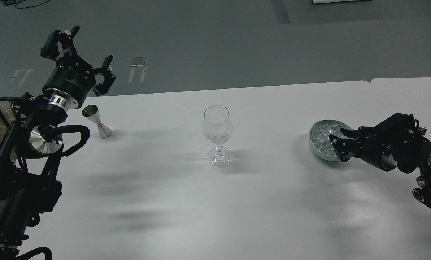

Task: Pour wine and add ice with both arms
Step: 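Close the right gripper on ice cubes inside the bowl, then lift the ice with the right gripper over toward the wine glass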

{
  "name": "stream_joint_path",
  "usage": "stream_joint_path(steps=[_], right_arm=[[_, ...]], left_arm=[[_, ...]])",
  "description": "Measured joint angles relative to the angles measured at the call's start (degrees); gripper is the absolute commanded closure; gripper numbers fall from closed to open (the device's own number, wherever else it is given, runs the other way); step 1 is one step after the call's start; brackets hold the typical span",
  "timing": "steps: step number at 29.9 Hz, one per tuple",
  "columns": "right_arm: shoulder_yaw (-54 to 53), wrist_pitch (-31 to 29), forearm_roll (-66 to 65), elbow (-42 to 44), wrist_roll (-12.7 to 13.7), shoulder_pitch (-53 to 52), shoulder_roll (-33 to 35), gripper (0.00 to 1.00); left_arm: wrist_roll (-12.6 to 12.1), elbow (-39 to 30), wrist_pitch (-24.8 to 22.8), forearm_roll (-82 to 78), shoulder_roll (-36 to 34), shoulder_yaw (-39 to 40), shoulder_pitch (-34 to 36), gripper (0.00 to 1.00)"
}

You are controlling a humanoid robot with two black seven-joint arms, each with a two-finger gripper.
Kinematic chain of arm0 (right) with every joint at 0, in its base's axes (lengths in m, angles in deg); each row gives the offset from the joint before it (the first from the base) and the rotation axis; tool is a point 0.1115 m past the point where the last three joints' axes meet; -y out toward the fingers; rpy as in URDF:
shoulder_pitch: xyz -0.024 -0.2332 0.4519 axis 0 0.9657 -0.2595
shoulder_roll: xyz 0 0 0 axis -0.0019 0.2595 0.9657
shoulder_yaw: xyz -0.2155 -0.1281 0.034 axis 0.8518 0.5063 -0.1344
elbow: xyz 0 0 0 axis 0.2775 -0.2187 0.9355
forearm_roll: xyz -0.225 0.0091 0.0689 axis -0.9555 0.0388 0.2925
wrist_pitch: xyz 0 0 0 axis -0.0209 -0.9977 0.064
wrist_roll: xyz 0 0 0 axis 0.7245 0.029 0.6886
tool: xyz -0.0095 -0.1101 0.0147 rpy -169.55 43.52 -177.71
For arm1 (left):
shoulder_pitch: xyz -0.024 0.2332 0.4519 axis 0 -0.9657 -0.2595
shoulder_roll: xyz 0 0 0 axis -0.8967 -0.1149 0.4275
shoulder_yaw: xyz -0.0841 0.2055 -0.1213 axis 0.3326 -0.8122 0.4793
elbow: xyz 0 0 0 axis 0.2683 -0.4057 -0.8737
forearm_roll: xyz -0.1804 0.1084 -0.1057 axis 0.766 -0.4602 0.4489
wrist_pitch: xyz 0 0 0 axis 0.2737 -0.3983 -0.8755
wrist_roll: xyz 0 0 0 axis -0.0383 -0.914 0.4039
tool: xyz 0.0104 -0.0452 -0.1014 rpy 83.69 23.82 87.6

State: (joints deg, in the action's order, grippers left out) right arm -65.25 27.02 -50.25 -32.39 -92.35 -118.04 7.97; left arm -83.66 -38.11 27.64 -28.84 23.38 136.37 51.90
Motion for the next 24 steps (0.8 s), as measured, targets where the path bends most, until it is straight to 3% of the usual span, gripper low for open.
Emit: stream_joint_path(steps=[5,16,24], right_arm=[[0.0,-0.1,0.0,0.0,0.0,-0.1,0.0,0.9],[-0.8,0.4,0.5,-0.9,-0.3,-0.5,0.9,0.91],[-5.4,0.8,2.8,-6.6,-0.6,0.0,5.8,0.91]], left_arm=[[0.0,0.0,0.0,0.0,0.0,0.0,0.0,0.02],[0.0,0.1,0.1,0.0,-0.3,-0.1,0.0,0.02],[-0.2,0.0,0.1,0.1,-0.9,-0.1,0.2,0.02]])
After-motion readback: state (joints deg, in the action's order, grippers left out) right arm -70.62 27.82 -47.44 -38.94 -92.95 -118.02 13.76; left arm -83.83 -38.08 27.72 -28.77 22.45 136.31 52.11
